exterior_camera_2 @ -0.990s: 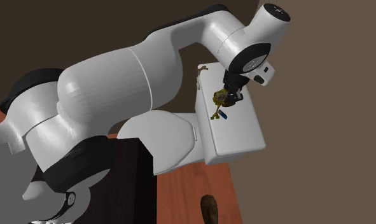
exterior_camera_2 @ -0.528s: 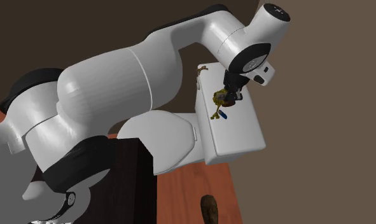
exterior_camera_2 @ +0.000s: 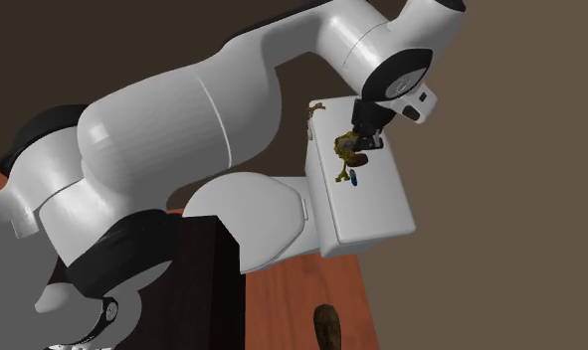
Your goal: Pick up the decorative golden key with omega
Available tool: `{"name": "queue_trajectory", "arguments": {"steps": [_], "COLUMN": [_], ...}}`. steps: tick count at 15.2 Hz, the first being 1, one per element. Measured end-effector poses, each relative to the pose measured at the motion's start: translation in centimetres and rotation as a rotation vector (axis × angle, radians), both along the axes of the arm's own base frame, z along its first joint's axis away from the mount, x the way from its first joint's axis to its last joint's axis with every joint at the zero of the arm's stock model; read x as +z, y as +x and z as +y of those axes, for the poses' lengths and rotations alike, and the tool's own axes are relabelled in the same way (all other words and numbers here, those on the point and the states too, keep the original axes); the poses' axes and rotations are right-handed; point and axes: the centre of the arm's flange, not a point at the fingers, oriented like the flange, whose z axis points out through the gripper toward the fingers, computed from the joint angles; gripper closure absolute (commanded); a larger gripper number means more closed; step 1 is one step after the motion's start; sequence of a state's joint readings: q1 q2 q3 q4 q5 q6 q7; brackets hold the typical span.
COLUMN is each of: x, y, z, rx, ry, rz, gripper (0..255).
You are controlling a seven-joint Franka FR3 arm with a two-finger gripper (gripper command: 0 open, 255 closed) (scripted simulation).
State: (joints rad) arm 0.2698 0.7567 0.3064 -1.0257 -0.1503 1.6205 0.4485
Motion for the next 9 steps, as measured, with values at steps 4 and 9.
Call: {"name": "queue_trajectory", "arguments": {"steps": [4,9], "x": [2.3,4.6], "y": [0.0,0.0], "z": [-0.1,-0.1], "rx": [0.0,0.0], "ry": [0.0,0.0], "rz": [0.0,0.0], "gripper": [255,255]}}
